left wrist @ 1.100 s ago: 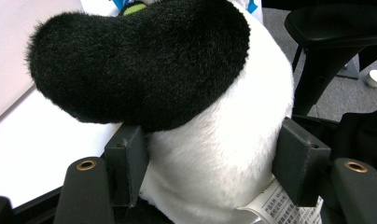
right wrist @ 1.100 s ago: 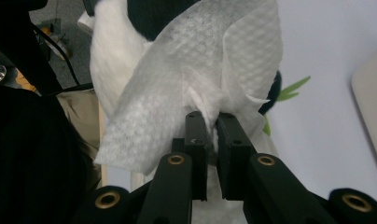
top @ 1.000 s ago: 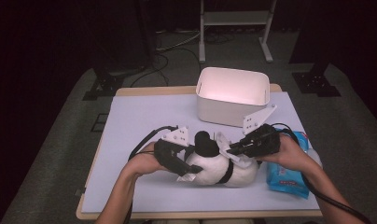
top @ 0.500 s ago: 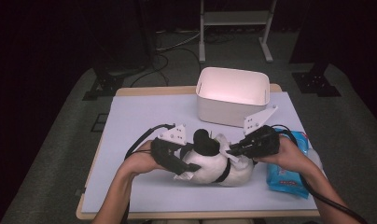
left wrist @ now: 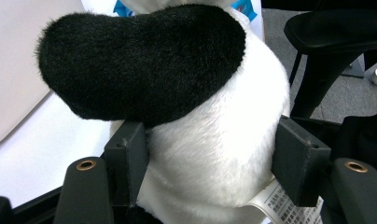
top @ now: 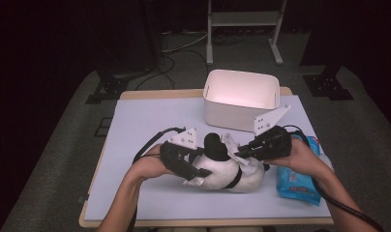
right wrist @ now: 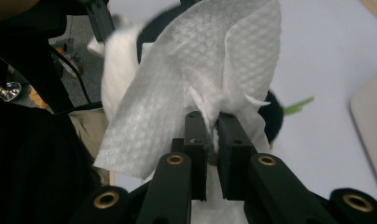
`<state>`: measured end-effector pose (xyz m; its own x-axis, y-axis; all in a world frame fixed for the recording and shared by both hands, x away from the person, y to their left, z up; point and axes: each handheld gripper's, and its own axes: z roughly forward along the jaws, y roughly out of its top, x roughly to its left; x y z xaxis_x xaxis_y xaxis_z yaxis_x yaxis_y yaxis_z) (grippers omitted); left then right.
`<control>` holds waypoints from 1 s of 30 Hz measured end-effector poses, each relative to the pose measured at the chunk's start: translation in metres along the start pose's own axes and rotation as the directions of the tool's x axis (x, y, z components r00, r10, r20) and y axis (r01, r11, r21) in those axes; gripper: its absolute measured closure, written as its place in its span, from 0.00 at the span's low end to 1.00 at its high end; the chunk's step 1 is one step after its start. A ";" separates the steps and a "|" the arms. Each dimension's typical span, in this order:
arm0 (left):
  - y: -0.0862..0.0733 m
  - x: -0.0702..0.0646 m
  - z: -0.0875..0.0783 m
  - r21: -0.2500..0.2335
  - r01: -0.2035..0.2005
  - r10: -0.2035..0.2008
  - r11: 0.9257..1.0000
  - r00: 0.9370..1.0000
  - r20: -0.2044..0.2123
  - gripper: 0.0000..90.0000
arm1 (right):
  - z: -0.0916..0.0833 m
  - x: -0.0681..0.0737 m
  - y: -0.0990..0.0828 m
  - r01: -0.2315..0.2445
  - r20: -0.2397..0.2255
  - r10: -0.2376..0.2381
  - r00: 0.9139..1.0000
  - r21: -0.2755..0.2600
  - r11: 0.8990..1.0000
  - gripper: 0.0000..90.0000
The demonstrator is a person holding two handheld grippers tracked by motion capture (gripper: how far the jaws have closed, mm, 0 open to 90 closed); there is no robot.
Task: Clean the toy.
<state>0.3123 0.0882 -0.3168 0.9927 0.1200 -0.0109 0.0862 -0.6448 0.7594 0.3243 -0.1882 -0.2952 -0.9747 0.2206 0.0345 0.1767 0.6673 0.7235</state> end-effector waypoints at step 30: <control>0.003 0.000 0.003 0.007 -0.004 0.004 1.000 1.000 0.009 0.37 | -0.002 -0.004 -0.003 -0.032 0.001 0.032 0.999 -0.002 0.999 0.91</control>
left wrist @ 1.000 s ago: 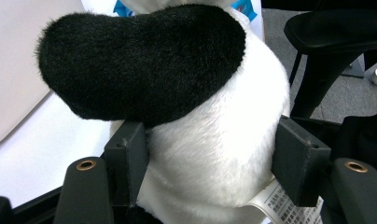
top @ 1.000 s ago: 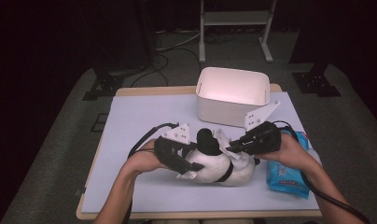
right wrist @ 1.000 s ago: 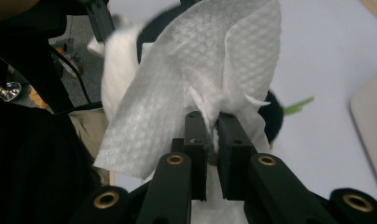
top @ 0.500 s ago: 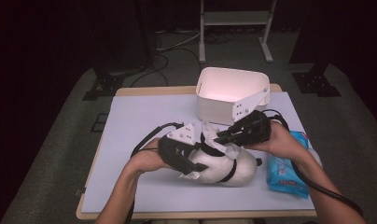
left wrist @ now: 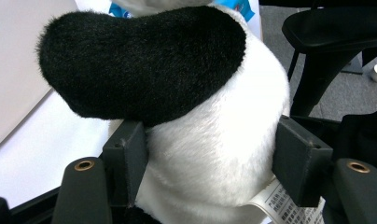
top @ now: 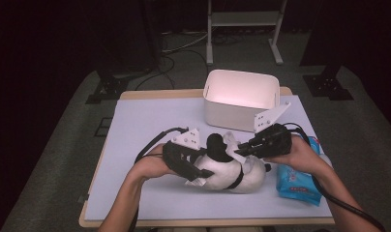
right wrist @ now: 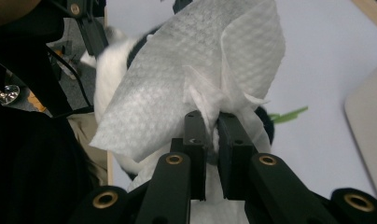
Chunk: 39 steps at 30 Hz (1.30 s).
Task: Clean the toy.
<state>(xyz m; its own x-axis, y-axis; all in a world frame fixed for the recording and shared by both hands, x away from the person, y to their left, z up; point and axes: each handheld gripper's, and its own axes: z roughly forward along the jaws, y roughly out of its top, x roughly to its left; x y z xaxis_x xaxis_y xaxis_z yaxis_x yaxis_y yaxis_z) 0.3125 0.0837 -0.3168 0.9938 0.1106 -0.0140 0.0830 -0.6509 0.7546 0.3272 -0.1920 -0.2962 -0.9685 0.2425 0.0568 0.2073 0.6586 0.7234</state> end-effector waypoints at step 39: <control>0.043 0.001 -0.010 0.063 -0.061 0.064 0.996 0.997 -0.042 0.38 | -0.019 0.007 0.038 0.057 0.007 -0.056 0.998 -0.063 0.996 0.91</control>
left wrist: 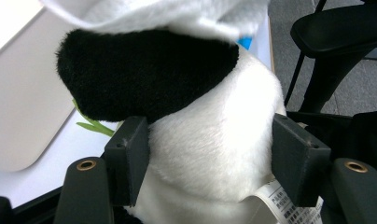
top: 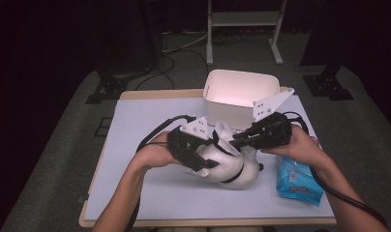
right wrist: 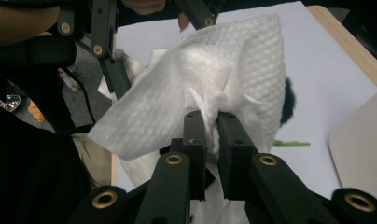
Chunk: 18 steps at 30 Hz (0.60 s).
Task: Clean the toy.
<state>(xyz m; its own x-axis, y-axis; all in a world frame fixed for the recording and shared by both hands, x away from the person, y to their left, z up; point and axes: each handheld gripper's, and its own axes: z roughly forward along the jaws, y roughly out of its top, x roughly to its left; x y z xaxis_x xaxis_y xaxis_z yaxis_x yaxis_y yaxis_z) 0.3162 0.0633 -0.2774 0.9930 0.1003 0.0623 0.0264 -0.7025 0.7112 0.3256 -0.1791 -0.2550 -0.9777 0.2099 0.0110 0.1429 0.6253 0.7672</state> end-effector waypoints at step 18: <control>-0.002 0.000 0.015 0.019 0.035 -0.036 0.999 0.999 0.009 0.21 | 0.013 0.000 -0.016 -0.012 0.021 0.009 1.000 0.106 0.994 0.93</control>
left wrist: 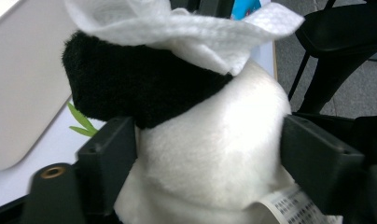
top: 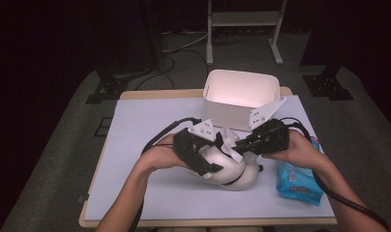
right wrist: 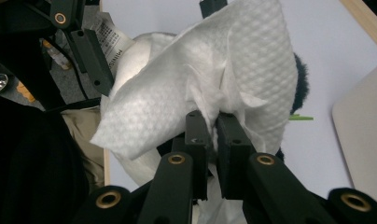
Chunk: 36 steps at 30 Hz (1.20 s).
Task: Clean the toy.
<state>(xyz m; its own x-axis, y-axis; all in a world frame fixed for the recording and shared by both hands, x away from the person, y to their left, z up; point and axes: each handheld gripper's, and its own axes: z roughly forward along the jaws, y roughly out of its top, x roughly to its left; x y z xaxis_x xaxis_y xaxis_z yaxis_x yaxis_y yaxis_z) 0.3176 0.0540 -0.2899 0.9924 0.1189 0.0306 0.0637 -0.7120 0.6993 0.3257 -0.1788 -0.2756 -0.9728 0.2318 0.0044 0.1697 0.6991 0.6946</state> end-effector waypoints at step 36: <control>0.016 0.002 0.006 -0.042 0.002 -0.003 0.999 1.000 -0.014 0.28 | -0.009 0.004 0.002 0.020 0.027 -0.018 0.999 -0.059 0.998 0.93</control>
<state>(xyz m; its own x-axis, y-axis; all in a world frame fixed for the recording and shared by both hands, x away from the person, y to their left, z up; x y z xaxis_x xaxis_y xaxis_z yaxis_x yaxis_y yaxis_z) 0.3209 0.0382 -0.2829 0.9907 0.1304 0.0384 0.0615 -0.6818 0.7290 0.3205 -0.1823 -0.2673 -0.9710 0.2376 -0.0277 0.1410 0.6622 0.7360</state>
